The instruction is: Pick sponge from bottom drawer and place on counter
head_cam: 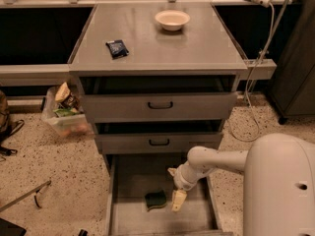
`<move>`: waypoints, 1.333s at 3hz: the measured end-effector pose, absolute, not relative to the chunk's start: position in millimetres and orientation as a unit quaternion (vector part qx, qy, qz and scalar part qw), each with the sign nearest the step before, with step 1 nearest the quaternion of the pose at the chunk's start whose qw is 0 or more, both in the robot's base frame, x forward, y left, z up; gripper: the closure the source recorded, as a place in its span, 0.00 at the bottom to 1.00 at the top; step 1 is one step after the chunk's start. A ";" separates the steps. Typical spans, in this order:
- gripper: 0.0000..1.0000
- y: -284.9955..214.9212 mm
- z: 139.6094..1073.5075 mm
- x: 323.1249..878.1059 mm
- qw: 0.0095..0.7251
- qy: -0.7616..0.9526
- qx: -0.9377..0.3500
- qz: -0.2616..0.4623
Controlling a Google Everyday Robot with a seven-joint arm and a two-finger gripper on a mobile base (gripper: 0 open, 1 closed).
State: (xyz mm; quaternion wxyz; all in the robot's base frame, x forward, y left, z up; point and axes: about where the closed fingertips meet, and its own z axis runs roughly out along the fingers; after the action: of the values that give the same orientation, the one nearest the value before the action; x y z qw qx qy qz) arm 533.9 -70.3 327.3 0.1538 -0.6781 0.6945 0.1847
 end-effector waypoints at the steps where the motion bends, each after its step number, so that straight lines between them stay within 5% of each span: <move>1: 0.00 -58.1 295.0 533.3 0.159 0.685 -0.678 0.215; 3: 0.00 5.6 177.5 540.4 0.185 0.651 -0.672 0.301; 4: 0.00 -2.7 155.9 551.3 0.193 0.665 -0.659 0.294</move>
Offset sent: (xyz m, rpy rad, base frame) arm 0.0174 0.0873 -0.1956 0.2848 0.1550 0.0987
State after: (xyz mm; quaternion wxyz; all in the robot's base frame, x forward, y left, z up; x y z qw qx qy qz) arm 551.3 -2.7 155.9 0.1933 -0.6591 0.6646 0.2942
